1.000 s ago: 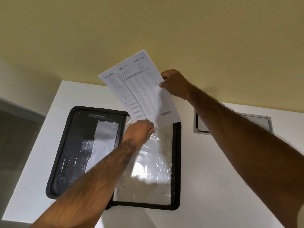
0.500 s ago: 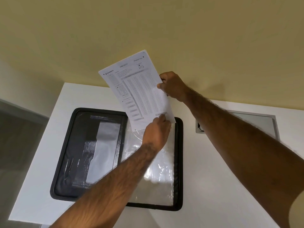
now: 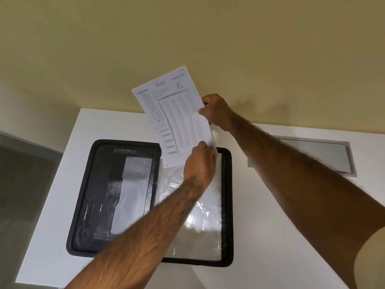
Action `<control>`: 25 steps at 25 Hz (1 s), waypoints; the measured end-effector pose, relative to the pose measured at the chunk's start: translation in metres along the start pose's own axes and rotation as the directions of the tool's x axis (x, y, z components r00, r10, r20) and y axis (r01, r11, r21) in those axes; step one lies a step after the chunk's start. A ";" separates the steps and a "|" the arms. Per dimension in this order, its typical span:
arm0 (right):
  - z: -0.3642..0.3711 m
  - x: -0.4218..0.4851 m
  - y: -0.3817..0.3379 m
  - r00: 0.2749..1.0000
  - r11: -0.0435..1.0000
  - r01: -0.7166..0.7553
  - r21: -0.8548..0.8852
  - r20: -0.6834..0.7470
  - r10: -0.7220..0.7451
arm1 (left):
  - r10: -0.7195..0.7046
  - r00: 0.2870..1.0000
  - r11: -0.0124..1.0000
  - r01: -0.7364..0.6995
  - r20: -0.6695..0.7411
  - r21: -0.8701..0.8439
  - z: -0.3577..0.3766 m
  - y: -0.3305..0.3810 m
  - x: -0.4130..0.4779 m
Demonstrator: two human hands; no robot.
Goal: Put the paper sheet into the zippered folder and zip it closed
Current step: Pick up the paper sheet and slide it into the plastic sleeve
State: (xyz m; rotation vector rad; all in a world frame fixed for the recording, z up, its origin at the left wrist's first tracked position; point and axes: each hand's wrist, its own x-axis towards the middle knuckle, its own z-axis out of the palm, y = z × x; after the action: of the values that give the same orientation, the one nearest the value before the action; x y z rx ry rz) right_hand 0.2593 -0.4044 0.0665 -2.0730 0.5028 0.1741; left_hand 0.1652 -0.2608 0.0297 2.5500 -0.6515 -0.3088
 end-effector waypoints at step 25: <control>-0.002 -0.004 0.004 0.999 0.993 -0.041 -0.111 -0.023 0.039 | 0.081 0.996 0.992 -0.084 0.026 0.092 -0.011 0.005 0.012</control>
State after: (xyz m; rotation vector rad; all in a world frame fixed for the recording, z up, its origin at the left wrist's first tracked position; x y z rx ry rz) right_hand 0.2536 -0.4069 0.0657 -2.1767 0.5588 0.2088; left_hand 0.1774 -0.2657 0.0406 2.6028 -0.7950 -0.2852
